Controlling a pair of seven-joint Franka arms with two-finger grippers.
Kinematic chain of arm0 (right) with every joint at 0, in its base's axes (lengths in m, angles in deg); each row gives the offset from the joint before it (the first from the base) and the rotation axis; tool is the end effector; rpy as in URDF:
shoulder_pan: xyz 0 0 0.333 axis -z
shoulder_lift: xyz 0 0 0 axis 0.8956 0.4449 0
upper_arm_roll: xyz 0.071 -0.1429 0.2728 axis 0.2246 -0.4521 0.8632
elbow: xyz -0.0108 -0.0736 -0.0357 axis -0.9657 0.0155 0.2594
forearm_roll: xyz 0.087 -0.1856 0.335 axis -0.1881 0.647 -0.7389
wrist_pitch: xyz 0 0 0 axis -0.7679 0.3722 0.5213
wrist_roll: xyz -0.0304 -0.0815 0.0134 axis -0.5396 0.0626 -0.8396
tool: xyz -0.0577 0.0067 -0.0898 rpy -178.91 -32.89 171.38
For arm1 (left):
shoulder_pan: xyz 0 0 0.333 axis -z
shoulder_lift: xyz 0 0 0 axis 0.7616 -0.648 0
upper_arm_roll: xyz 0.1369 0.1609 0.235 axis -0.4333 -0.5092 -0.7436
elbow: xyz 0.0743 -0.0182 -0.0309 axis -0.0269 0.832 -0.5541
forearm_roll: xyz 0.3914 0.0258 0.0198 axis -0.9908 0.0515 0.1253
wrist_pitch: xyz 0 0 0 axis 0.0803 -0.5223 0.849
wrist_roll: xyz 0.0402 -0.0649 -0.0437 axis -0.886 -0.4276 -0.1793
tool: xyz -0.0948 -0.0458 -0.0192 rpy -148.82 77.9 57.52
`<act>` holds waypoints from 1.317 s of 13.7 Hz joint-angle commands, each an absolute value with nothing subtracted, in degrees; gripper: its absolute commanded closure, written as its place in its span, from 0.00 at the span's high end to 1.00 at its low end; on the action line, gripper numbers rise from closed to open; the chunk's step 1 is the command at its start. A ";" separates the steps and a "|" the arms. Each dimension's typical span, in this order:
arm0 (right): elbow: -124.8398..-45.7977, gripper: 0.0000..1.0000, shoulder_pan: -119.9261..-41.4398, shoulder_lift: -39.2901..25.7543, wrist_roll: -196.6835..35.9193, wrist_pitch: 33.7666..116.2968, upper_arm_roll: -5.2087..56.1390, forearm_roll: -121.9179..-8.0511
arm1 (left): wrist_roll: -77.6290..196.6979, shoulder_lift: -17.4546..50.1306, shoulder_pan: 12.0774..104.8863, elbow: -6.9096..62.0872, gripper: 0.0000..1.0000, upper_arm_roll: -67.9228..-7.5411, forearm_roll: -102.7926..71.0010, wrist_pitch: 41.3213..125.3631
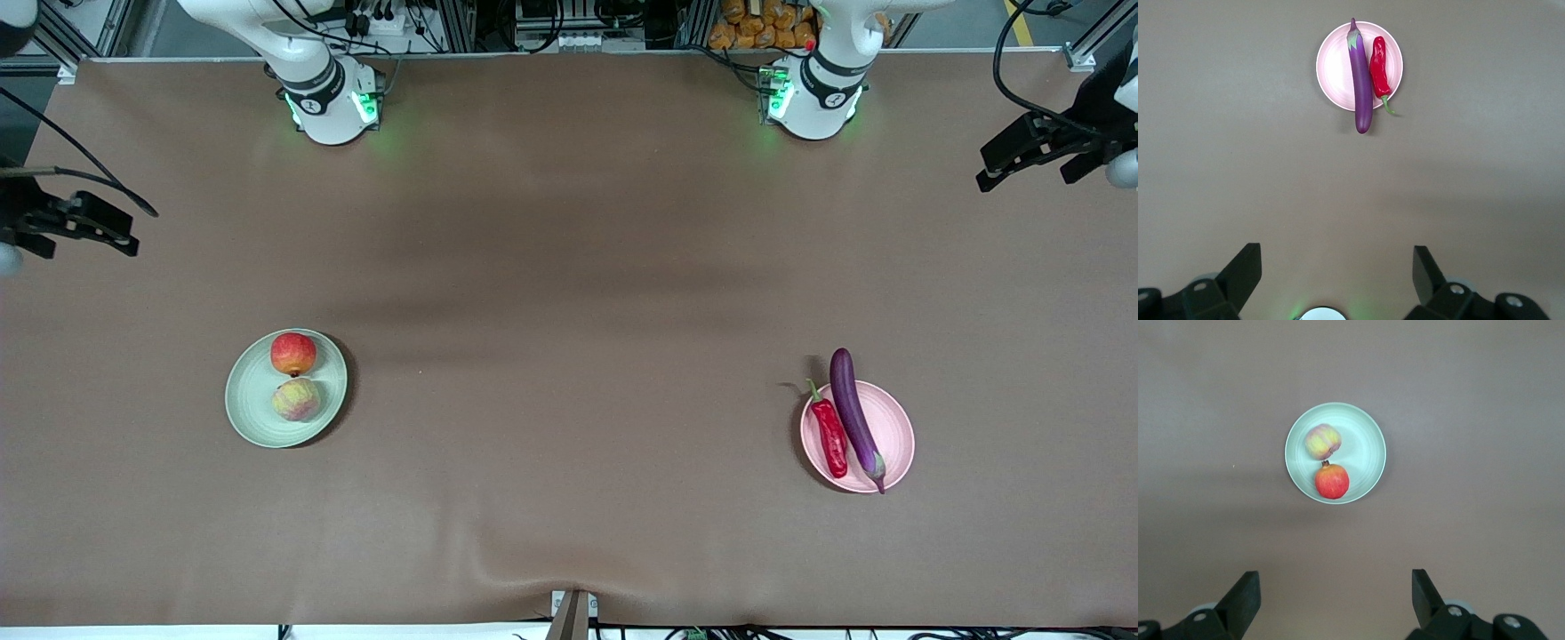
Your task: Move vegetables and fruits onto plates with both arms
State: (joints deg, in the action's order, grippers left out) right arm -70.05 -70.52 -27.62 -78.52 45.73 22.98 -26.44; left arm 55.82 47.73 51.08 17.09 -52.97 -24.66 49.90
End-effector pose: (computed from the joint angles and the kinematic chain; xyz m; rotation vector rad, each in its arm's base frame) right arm 0.5625 -0.0109 0.6457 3.1067 0.0561 -0.0048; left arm 0.5086 -0.0420 0.6758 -3.1369 -0.1557 -0.0053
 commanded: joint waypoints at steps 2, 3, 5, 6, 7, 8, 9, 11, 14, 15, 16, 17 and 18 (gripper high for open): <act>-67.95 1.00 -68.77 -27.77 -79.39 44.14 23.71 -25.77 | 56.23 47.58 50.58 16.03 1.00 -52.80 -24.62 49.06; -67.95 1.00 -68.77 -27.77 -79.39 44.14 23.71 -25.85 | 56.23 47.50 50.49 15.86 1.00 -52.81 -24.62 49.06; -68.03 1.00 -68.77 -27.86 -79.39 43.96 23.71 -25.85 | 56.32 47.23 50.40 15.51 1.00 -52.81 -24.62 49.06; -68.03 1.00 -68.77 -27.86 -79.39 43.79 23.71 -25.85 | 56.32 47.23 50.40 15.50 1.00 -52.81 -24.62 49.06; -68.03 1.00 -68.77 -27.86 -79.39 43.79 23.71 -25.85 | 56.32 47.23 50.40 15.50 1.00 -52.81 -24.62 49.06; -68.03 1.00 -68.77 -27.86 -79.39 43.79 23.71 -25.85 | 56.32 47.23 50.40 15.50 1.00 -52.81 -24.62 49.06; -68.03 1.00 -68.77 -27.86 -79.39 43.79 23.71 -25.85 | 56.32 47.23 50.40 15.50 1.00 -52.81 -24.62 49.06; -68.03 1.00 -68.16 -27.77 -79.39 43.87 23.79 -25.94 | 56.32 47.23 50.40 15.50 1.00 -52.81 -24.62 49.06; -68.12 1.00 -63.34 -27.86 -79.39 43.79 28.70 -26.38 | 56.32 47.23 50.40 15.50 1.00 -52.81 -24.62 48.89; -68.30 1.00 -63.06 -27.86 -79.39 43.79 28.89 -26.82 | 56.32 47.23 50.40 15.50 1.00 -52.81 -24.62 48.62; -68.39 1.00 -62.88 -27.86 -79.39 43.79 29.07 -26.91 | 56.32 47.23 50.40 15.42 1.00 -52.81 -24.54 48.62; -68.47 1.00 -62.71 -27.86 -79.39 43.79 29.33 -26.91 | 56.32 47.23 50.40 15.42 1.00 -52.81 -24.54 48.62; -68.47 1.00 -62.53 -27.86 -79.39 43.79 29.51 -26.91 | 56.32 47.23 50.40 15.42 1.00 -52.81 -24.62 48.62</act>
State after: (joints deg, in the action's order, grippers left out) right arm -68.34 -64.48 -27.56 -78.63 44.16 27.72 -26.56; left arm 55.82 47.72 50.90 16.89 -53.10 -24.65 49.88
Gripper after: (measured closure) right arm 0.000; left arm 0.000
